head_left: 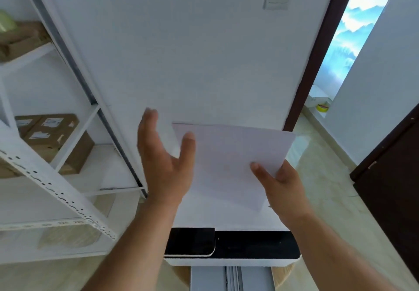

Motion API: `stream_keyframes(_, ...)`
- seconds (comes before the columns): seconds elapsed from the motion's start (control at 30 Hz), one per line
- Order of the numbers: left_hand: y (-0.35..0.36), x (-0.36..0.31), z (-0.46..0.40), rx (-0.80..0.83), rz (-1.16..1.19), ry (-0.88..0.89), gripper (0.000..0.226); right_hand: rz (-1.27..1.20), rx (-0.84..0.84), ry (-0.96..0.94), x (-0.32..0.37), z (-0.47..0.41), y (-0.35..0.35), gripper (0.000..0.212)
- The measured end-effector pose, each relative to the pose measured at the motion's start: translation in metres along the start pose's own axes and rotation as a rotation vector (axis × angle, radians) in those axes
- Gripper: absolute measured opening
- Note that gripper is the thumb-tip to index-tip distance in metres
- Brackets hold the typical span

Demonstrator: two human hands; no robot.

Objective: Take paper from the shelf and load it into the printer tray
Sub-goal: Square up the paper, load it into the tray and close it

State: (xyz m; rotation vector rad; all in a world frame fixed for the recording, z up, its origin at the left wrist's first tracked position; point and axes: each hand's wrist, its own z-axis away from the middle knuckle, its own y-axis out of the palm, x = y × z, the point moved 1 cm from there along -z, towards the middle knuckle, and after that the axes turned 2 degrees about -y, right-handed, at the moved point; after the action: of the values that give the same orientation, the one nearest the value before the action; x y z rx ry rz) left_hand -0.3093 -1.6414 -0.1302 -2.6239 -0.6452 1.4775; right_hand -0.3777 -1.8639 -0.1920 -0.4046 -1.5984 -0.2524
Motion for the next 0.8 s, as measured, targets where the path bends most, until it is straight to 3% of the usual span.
stream_keyframes(0.07, 0.001, 0.033, 0.001, 0.193, 0.367, -0.421, 0.085, -0.015, -0.01, -0.002, 0.0, -0.002, 0.0, 0.025)
stream_keyframes(0.17, 0.012, 0.064, 0.007, 0.416, 0.387, -0.585, 0.038, -0.049, -0.02, 0.011, -0.003, -0.004, 0.002, 0.027)
stream_keyframes(0.3, 0.02, 0.074, 0.023, 0.473, 0.206, -0.535, 0.02, -0.029, -0.012, 0.102, -0.014, -0.002, 0.005, 0.024)
stream_keyframes(0.4, 0.021, 0.074, 0.034, 0.464, 0.185, -0.477, 0.029, -0.042, -0.04, 0.088, -0.022, 0.0, 0.007, 0.028)
stream_keyframes(0.6, 0.023, 0.077, 0.05, 0.505, 0.024, -0.536, 0.032, -0.03, -0.068, 0.158, -0.034, 0.005, 0.014, 0.033)
stream_keyframes(0.7, 0.014, 0.062, 0.049, 0.488, -0.005, -0.454, 0.037, 0.0, -0.083, 0.129, -0.026, 0.014, 0.011, 0.034)
stream_keyframes(0.8, -0.012, 0.047, 0.057, 0.51, 0.097, -0.444, 0.02, -0.002, -0.065, 0.135, -0.021, 0.042, -0.001, 0.03)
